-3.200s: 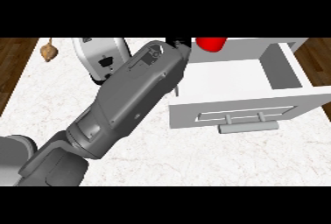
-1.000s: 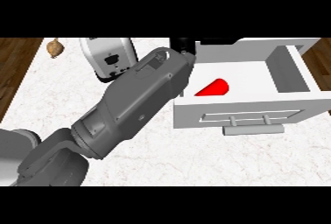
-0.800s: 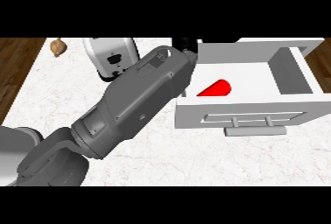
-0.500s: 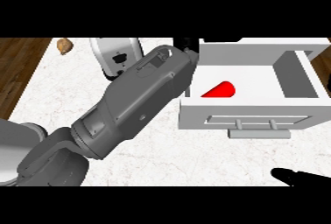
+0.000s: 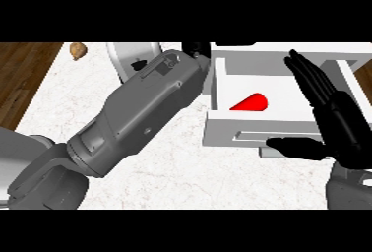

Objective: Pick up the can, place it into the drawer and close the drawer

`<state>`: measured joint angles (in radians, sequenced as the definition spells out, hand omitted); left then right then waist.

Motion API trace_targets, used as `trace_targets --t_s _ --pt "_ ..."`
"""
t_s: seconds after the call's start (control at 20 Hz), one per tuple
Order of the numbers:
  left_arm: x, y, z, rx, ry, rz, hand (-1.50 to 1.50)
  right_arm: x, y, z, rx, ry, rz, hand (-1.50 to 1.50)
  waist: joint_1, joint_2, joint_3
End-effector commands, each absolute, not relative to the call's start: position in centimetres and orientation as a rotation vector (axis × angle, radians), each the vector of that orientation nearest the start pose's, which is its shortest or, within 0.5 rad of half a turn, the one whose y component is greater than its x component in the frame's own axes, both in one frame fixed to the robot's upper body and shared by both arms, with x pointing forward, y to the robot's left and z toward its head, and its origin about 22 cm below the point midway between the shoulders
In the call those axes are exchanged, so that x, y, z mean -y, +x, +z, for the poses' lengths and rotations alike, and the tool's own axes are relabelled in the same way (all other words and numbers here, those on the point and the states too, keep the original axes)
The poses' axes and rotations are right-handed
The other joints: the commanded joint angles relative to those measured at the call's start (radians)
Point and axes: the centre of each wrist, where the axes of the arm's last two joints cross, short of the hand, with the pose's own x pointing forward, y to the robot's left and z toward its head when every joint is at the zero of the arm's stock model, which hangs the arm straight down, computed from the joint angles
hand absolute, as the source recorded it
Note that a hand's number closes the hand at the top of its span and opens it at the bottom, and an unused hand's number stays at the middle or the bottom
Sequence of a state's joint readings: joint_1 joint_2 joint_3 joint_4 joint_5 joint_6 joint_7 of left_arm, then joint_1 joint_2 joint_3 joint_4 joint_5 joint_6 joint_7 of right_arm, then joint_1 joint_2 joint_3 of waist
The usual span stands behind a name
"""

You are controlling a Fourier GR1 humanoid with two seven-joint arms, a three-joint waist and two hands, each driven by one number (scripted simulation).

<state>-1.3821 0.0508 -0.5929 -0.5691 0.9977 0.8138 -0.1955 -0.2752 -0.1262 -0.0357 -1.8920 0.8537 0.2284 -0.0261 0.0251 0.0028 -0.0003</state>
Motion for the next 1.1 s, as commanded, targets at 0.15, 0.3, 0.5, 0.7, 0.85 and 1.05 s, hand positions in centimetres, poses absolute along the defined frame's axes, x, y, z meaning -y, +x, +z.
trace_targets --t_s 0.15,0.3,0.5,0.7,0.85,1.05 --pt "-1.2 41.9 19.8 1.694 0.020 0.166 -1.50 20.1 32.1 12.1 1.819 -0.891 1.122 -1.50 0.006 -0.003 0.000" --pt "-3.3 42.9 21.8 1.725 0.050 0.161 -1.50 18.8 34.4 11.0 1.762 -0.975 1.172 -1.50 0.009 0.003 0.000" --pt "-4.2 41.9 20.3 1.715 0.041 0.168 -1.50 19.0 37.0 8.1 1.708 -1.023 1.139 -1.50 0.023 -0.001 0.001" --pt "-5.0 41.4 20.2 1.711 0.060 0.162 -1.50 20.6 38.3 5.5 1.669 -1.058 1.149 -1.50 0.017 0.000 0.001" --pt "-8.7 41.7 20.9 1.706 0.058 0.171 -1.50 18.7 39.1 4.6 1.636 -1.109 1.177 -1.50 0.025 -0.001 0.001" --pt "-8.4 40.9 21.3 1.710 0.059 0.157 -1.50 18.7 40.5 3.4 1.618 -1.189 1.140 -1.50 0.034 0.005 0.001"
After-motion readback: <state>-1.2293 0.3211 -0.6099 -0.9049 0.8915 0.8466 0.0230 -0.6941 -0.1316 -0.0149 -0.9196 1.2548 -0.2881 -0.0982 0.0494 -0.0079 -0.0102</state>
